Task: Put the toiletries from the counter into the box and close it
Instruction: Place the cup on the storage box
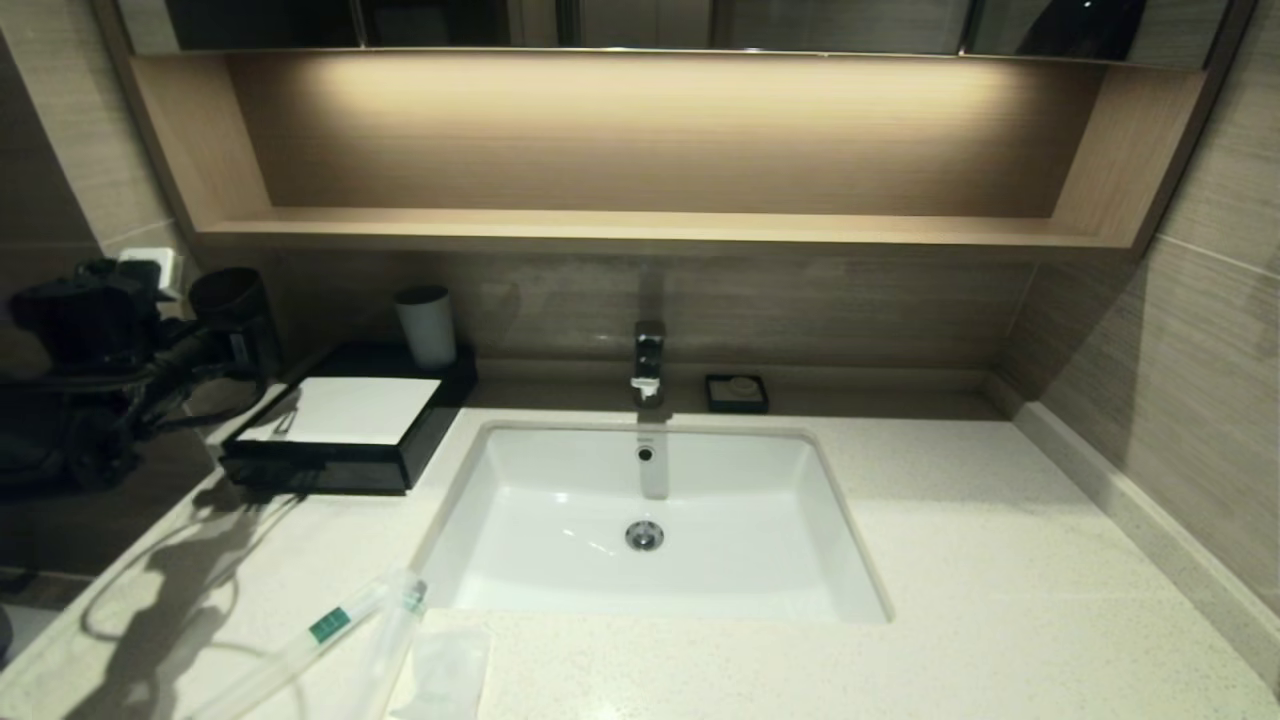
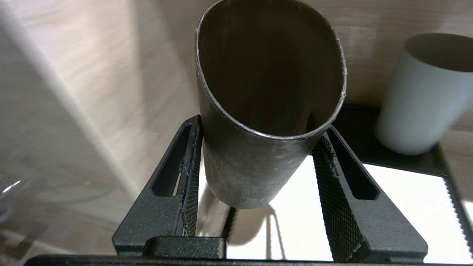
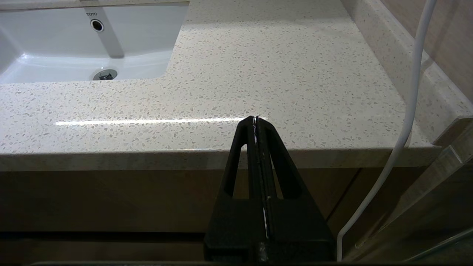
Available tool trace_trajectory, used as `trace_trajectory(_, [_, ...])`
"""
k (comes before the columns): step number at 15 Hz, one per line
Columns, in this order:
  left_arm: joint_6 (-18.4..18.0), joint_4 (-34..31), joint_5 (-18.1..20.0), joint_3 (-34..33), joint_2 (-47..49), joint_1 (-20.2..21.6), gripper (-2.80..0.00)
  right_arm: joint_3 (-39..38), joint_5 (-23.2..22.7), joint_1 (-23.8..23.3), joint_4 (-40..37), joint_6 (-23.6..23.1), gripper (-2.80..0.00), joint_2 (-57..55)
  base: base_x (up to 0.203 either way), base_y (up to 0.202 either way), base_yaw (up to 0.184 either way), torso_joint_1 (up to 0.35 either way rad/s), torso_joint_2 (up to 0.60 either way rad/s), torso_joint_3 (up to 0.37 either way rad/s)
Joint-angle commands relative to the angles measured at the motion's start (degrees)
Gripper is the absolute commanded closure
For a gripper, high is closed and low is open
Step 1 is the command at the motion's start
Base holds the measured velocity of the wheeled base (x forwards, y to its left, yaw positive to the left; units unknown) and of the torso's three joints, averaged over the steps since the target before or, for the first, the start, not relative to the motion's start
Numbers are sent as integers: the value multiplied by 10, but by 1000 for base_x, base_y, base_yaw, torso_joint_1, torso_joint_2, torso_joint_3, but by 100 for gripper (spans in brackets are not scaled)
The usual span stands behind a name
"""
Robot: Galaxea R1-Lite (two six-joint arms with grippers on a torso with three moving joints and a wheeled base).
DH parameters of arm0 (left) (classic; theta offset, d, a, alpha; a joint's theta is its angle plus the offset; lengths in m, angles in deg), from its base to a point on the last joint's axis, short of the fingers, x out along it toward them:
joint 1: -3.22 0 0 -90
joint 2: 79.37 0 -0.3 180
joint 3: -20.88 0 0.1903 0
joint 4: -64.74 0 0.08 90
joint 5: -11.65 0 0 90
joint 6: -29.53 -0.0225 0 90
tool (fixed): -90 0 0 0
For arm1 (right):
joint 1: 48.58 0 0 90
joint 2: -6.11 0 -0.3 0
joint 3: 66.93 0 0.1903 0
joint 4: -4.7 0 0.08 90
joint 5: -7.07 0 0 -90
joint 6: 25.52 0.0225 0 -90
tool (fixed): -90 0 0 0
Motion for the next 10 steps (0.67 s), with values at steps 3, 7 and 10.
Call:
trace_trajectory(3, [-1, 6, 17, 15, 28, -26, 0, 0, 0, 0, -1, 0, 0, 0, 0, 0, 0, 0, 0, 0])
trace_trajectory(7, [-2, 7, 18, 28, 51, -37, 0, 0, 0, 0, -1, 0, 0, -1, 0, 0, 0, 0, 0, 0])
trace_trajectory(10, [2, -14, 22, 78, 70, -37, 0, 0, 0, 0, -1, 0, 0, -1, 0, 0, 0, 0, 0, 0])
